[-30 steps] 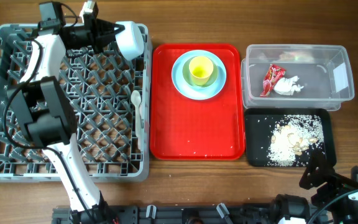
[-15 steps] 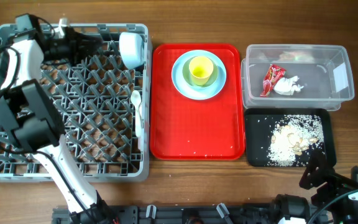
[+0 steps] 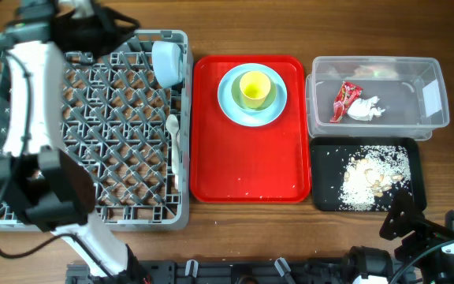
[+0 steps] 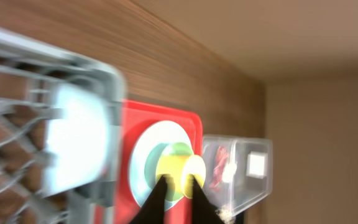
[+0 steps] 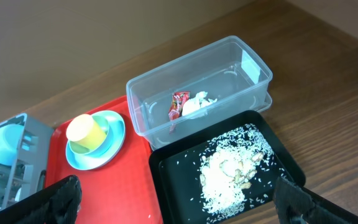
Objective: Sort waste into correct bins and load items into the dishwasher rack
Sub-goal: 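Lift the bowl with the left gripper and place it upside down in the rack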
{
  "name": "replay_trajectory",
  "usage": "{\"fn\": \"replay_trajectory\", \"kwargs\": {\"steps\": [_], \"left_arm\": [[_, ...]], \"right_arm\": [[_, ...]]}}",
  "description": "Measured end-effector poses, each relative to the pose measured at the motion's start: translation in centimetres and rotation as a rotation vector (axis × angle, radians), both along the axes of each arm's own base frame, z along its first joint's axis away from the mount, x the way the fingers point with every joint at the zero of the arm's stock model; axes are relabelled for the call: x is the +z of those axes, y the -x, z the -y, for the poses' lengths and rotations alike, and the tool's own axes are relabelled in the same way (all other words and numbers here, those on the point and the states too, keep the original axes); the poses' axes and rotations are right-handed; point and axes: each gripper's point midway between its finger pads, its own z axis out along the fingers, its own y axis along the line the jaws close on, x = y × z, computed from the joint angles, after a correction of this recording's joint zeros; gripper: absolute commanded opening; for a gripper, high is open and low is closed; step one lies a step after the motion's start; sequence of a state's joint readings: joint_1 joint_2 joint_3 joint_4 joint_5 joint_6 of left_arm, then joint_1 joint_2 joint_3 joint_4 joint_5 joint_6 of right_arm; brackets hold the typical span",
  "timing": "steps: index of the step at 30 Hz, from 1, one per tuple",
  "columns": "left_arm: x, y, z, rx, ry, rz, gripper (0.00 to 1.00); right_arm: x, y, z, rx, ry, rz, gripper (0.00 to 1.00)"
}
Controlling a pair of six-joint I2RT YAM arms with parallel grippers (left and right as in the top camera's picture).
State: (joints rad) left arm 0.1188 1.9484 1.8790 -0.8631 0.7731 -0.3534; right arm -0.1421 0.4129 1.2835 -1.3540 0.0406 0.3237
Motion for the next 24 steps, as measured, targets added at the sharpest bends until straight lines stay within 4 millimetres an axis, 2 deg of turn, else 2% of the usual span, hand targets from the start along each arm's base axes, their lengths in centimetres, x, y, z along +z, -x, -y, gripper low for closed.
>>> {"fn": "replay_trajectory", "kwargs": {"steps": [1,2,3,8,11,18,24], "left_arm": [[0.2,0.3,2.3,-0.031,-0.035,0.011,0.04],[-0.5,0.6,5.4,-0.071,-0.093,0.008,0.04],[-1.6,0.7,6.6,-0.076,-0.147,-0.005,0.04],[-6.5,0.7,9.6,-0.063,-0.394,-0.058,0.04],[-9.1,0.8,9.5,-0.017,-0.572,-0.084,0.04],[-9.6,0.1,6.1,0.092,-0.715,-0.089,0.04],[-11.2,0.3,5.3,0.108,-0.747,-0.103,0.04]], "right_arm": [[0.0,0.0,0.0,0.000,0.000,0.000,1.00],[0.0,0.0,0.0,0.000,0.000,0.000,1.00],[0.0,0.0,0.0,0.000,0.000,0.000,1.00],[0.0,0.0,0.0,0.000,0.000,0.000,1.00],[0.0,0.0,0.0,0.000,0.000,0.000,1.00],[0.0,0.0,0.0,0.000,0.000,0.000,1.00],[0.0,0.0,0.0,0.000,0.000,0.000,1.00]]}}
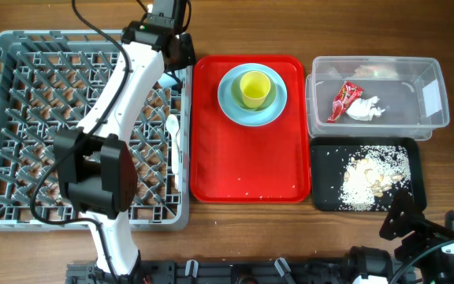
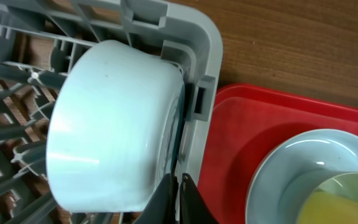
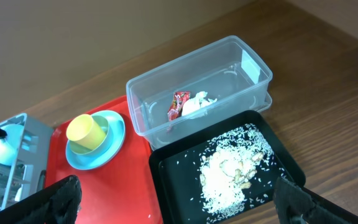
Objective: Sort waste into correct bins and load items into the dishwasher rack
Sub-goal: 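Lift the bowl with the left gripper and place it upside down in the rack, then release the bowl and move the left gripper to the yellow cup on the plate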
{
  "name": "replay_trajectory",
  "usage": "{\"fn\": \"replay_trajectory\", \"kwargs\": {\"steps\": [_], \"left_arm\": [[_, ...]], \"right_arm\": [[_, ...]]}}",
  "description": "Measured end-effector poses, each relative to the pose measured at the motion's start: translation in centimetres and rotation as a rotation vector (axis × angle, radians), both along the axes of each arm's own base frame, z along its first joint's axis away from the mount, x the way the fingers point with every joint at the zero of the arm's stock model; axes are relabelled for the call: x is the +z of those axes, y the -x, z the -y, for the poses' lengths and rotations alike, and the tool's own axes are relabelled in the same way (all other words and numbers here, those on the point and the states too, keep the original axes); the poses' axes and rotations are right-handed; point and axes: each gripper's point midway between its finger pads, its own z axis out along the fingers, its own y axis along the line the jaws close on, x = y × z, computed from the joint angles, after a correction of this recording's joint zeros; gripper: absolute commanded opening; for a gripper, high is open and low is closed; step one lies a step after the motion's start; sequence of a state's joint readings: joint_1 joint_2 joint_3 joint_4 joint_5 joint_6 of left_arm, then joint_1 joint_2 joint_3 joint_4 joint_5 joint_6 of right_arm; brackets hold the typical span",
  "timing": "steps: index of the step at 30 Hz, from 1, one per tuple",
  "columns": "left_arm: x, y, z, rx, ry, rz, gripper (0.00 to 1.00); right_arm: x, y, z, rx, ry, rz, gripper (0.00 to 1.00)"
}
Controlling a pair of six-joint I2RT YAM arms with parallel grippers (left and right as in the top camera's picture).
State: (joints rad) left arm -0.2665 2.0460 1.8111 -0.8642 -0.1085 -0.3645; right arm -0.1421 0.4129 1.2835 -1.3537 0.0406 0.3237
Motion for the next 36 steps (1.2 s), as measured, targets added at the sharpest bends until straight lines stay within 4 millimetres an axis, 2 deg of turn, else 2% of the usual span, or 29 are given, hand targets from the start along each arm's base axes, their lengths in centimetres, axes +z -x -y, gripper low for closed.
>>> {"fn": "replay_trajectory", "kwargs": {"steps": [3,6,9,14,16,18,19,21,24,27,31,33,36], "left_arm": [[-0.3,-0.1,-0.2,0.005,-0.009,0.005,0.04],[-0.2,-0.2,-1.7,0.043,-0.082,0.014,0.04],[-0.2,0.3,-4.7,0.109,-0.197,-0.001,0.04],[0.1,1.2,-11.3,0.270,-0.317,-0.037,0.04],[0.2,1.4,-12.8,0.325,-0.318,-0.042,0.04],[0.4,1.4,-13.2,0.349,-0.295,-0.034,0.04],[0.6,1.3,-13.0,0.353,-0.271,-0.027,0.04],[1.6,1.0,-11.4,0.328,-0.177,0.003,0.04],[3.2,0.5,-7.7,0.247,-0.022,0.042,0.04],[3.7,0.6,-4.1,0.162,0.070,0.043,0.04],[3.0,1.0,-0.6,0.085,0.100,0.023,0.04],[1.9,1.0,0.1,0.074,0.095,0.004,0.04],[-0.2,0.7,-0.3,0.086,0.068,-0.032,0.04]], "right_arm": [[0.0,0.0,0.0,0.000,0.000,0.000,1.00],[0.0,0.0,0.0,0.000,0.000,0.000,1.00],[0.0,0.0,0.0,0.000,0.000,0.000,1.00],[0.0,0.0,0.0,0.000,0.000,0.000,0.99],[0.0,0.0,0.0,0.000,0.000,0.000,1.00],[0.0,0.0,0.0,0.000,0.000,0.000,1.00],[0.0,0.0,0.0,0.000,0.000,0.000,1.00],[0.0,0.0,0.0,0.000,0.000,0.000,1.00],[0.0,0.0,0.0,0.000,0.000,0.000,1.00],[0.0,0.0,0.0,0.000,0.000,0.000,1.00],[0.0,0.0,0.0,0.000,0.000,0.000,1.00],[0.0,0.0,0.0,0.000,0.000,0.000,1.00],[0.0,0.0,0.0,0.000,0.000,0.000,1.00]]}}
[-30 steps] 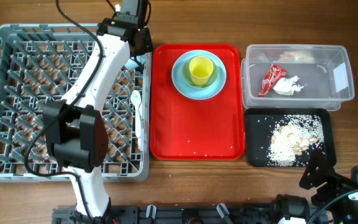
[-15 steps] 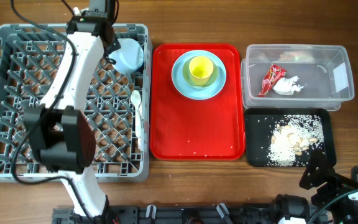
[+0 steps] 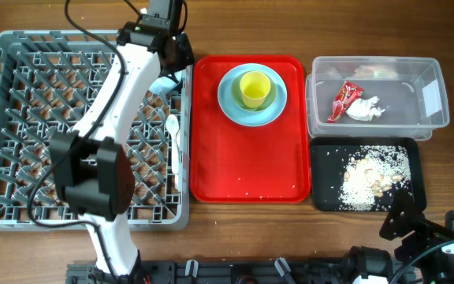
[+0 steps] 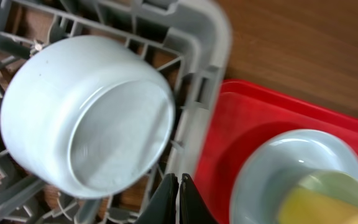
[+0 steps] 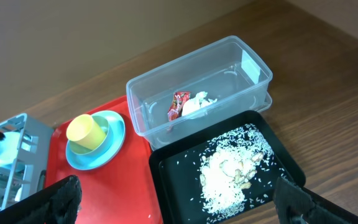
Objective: Sort waste into correct bins and load items into the dishwasher rack
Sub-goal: 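Release the bowl and move the left gripper to the yellow cup on the plate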
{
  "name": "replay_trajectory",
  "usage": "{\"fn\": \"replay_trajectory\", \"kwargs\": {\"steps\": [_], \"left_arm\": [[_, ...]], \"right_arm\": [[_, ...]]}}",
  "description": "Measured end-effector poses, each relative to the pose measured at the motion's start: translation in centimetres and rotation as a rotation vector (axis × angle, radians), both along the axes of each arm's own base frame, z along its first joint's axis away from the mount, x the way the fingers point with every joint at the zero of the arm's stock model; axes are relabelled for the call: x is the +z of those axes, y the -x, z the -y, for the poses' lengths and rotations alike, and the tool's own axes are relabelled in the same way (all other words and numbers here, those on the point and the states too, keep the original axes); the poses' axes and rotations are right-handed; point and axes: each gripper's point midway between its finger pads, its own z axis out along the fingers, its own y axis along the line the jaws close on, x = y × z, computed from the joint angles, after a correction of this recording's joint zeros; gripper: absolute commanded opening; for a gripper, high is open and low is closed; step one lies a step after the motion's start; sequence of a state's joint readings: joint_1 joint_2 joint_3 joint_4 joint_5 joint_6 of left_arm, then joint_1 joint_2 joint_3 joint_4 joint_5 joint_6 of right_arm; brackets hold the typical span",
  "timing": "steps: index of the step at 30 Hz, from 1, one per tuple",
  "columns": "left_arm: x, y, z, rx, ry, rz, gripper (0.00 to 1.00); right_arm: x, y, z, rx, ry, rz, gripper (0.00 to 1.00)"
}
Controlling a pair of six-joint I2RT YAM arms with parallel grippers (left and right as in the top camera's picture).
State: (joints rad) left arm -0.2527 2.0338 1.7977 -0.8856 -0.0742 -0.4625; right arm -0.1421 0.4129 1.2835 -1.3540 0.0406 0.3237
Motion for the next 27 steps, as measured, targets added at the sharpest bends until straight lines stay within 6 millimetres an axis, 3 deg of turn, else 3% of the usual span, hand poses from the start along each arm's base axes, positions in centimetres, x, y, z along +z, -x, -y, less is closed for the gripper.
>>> {"fn": "replay_trajectory", "kwargs": {"steps": [4,9,17,24,27], "left_arm": [[-1.9,-0.3,-1.4,0.033,-0.055,-0.029,0.04],[-2.0,-0.8,-4.0,0.088,-0.093,-0.024,0.04],[-1.9,-1.1,-5.7,0.123,-0.093,-0.022,0.04],[-1.9,-0.7,-11.4,0.240,-0.166,-0.044,0.04],[-1.3,-0.6,-12.1,0.257,-0.180,-0.033,0.04]], "right_arm": [[0.0,0.0,0.0,0.000,0.000,0.000,1.00],[0.0,0.0,0.0,0.000,0.000,0.000,1.00],[0.0,0.0,0.0,0.000,0.000,0.000,1.00],[0.0,0.0,0.0,0.000,0.000,0.000,1.00],[0.0,0.0,0.0,0.000,0.000,0.000,1.00]]}}
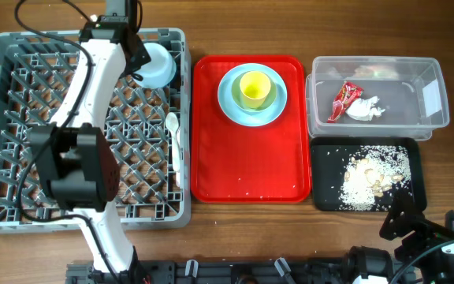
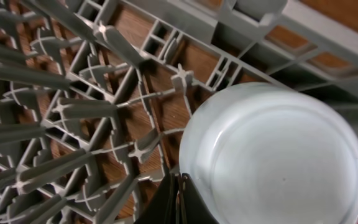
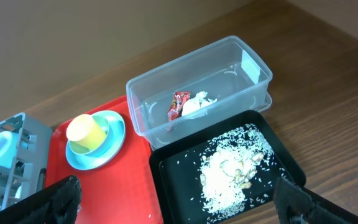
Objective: Sort waste into correct bins and load items into the dishwasher rack
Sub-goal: 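Release the bowl and move the left gripper to the yellow cup on the plate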
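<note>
A pale blue bowl [image 1: 156, 65] sits in the back right corner of the grey dishwasher rack [image 1: 22, 118]. In the left wrist view the bowl [image 2: 272, 155] shows its rounded underside. My left gripper [image 2: 179, 198] is shut at the bowl's left edge, with a thin sliver of rim between the fingers; overhead the left gripper [image 1: 139, 63] touches the bowl. A yellow cup [image 1: 254, 88] stands on a light blue plate [image 1: 235, 106] on the red tray [image 1: 247, 170]. My right gripper [image 3: 182, 208] hangs open near the table's front right, holding nothing.
A white spoon [image 1: 175, 140] lies along the rack's right side. The clear bin [image 1: 428, 95] holds a red wrapper [image 1: 343, 100] and white tissue [image 1: 365, 109]. The black tray [image 1: 325, 177] holds rice and peanuts [image 1: 369, 175].
The bowl lay tilted on its side against the rack's right wall; now it is further left and shows its underside. My left arm has swung left with it. The right arm is unchanged.
At first the bowl stood on edge in the rack's back right corner, my left arm off to the left. Then my left gripper was shut on its rim. Then the bowl was tipped over, and now it rests mouth down further inside the rack.
</note>
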{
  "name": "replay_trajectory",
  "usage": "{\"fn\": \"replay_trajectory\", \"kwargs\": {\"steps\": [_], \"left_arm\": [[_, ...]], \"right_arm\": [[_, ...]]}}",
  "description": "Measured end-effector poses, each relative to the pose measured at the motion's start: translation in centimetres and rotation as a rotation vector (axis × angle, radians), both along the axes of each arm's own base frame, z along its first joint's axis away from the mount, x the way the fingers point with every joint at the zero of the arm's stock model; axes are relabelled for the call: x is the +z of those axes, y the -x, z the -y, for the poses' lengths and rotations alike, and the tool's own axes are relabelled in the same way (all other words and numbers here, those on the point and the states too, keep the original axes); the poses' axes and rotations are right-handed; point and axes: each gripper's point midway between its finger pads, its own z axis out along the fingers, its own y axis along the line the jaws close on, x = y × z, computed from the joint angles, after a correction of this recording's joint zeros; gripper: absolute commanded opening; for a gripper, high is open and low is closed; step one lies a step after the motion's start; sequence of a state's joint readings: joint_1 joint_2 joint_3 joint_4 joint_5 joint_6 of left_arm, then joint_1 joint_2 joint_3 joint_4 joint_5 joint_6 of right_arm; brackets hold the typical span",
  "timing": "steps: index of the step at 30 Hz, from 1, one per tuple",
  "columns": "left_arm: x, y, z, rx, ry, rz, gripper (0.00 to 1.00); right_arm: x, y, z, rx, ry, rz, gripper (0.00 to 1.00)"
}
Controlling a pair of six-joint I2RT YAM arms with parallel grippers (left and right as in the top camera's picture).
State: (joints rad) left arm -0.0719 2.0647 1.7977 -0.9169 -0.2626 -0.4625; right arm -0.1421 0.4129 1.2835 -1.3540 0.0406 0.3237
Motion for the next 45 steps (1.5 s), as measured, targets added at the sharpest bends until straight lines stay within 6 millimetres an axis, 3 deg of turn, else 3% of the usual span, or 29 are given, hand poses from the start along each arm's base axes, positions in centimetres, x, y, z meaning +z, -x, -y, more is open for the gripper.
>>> {"fn": "replay_trajectory", "kwargs": {"steps": [2,5,8,12,14,17,20,24,29,34,40,45], "left_arm": [[1.2,0.0,0.4,-0.007,0.000,0.026,0.08],[4.6,0.6,2.0,-0.041,0.013,0.089,0.19],[7.2,1.6,6.1,-0.128,0.095,0.128,0.32],[8.1,3.7,13.5,-0.303,0.238,0.107,0.44],[7.9,5.2,18.5,-0.416,0.302,0.083,0.44],[8.1,6.7,23.9,-0.558,0.320,0.098,0.44],[7.7,8.4,28.5,-0.674,0.303,0.106,0.43],[6.1,9.7,32.1,-0.751,0.237,0.111,0.27],[2.9,9.8,34.1,-0.810,0.164,0.089,0.24],[1.2,8.8,34.4,-0.812,0.139,0.089,0.22],[0.7,7.6,34.6,-0.804,0.125,0.121,0.19],[-1.8,7.3,34.3,-0.792,0.093,0.080,0.19]], "right_arm": [[0.0,0.0,0.0,0.000,0.000,0.000,1.00],[0.0,0.0,0.0,0.000,0.000,0.000,1.00],[0.0,0.0,0.0,0.000,0.000,0.000,1.00],[0.0,0.0,0.0,0.000,0.000,0.000,1.00],[0.0,0.0,0.0,0.000,0.000,0.000,1.00],[0.0,0.0,0.0,0.000,0.000,0.000,1.00],[0.0,0.0,0.0,0.000,0.000,0.000,1.00],[0.0,0.0,0.0,0.000,0.000,0.000,1.00],[0.0,0.0,0.0,0.000,0.000,0.000,1.00],[0.0,0.0,0.0,0.000,0.000,0.000,1.00],[0.0,0.0,0.0,0.000,0.000,0.000,1.00],[0.0,0.0,0.0,0.000,0.000,0.000,1.00]]}}
